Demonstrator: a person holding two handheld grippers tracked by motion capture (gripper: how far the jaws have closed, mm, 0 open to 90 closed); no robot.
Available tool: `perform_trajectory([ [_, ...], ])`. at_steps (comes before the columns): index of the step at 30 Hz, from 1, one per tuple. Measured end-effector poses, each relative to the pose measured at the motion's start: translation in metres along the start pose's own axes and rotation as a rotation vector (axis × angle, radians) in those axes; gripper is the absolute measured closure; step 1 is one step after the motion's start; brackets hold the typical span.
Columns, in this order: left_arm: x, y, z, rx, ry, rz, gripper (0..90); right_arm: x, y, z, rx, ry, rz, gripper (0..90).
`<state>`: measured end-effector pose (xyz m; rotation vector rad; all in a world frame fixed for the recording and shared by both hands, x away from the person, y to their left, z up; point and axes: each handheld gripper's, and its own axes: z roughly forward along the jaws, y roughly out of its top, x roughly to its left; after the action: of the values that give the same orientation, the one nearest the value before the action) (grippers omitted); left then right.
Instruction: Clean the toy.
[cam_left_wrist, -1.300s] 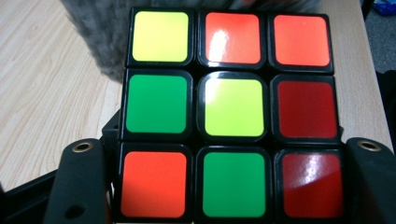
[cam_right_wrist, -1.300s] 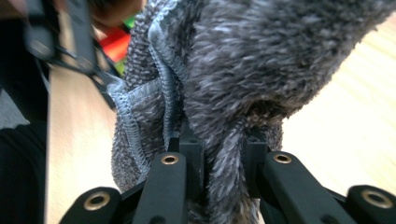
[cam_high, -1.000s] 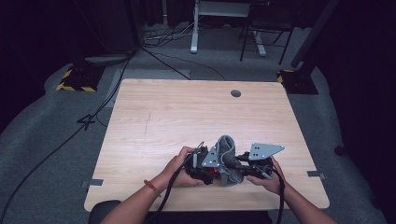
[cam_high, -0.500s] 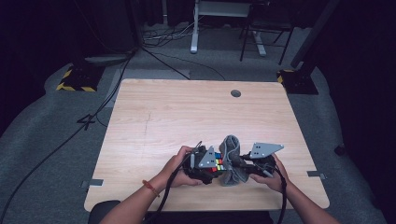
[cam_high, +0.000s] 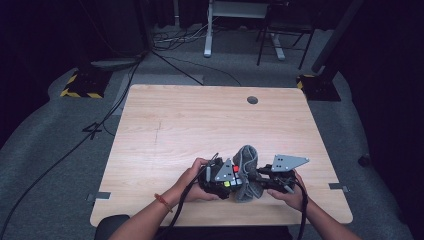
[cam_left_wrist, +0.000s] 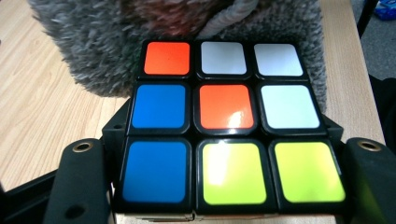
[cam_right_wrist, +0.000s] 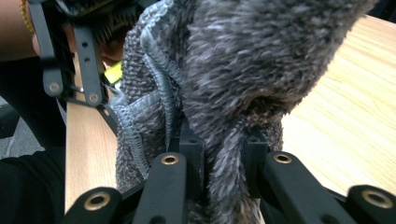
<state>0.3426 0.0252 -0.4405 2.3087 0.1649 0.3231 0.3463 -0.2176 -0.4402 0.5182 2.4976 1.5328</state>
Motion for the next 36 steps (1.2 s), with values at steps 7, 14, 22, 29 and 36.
perform_trajectory([
  [7,0.002,0.000,-0.003,-0.012,-0.002,-0.003,33.2,-0.001,0.001,0.003,0.024,-0.018,-0.019,76.7],
  [14,0.004,0.002,-0.010,-0.062,-0.009,-0.015,33.1,-0.007,-0.014,0.017,0.099,-0.004,0.013,76.8],
  [22,0.002,0.001,0.000,0.009,0.002,-0.003,33.2,-0.001,-0.003,0.004,0.022,0.009,0.001,76.9],
  [29,0.000,0.006,-0.011,-0.064,-0.005,0.015,33.2,-0.004,-0.010,0.014,0.087,-0.005,0.011,76.9],
  [36,0.009,0.002,-0.018,-0.085,-0.001,-0.025,33.2,0.004,-0.010,0.016,0.104,0.012,-0.020,76.9],
])
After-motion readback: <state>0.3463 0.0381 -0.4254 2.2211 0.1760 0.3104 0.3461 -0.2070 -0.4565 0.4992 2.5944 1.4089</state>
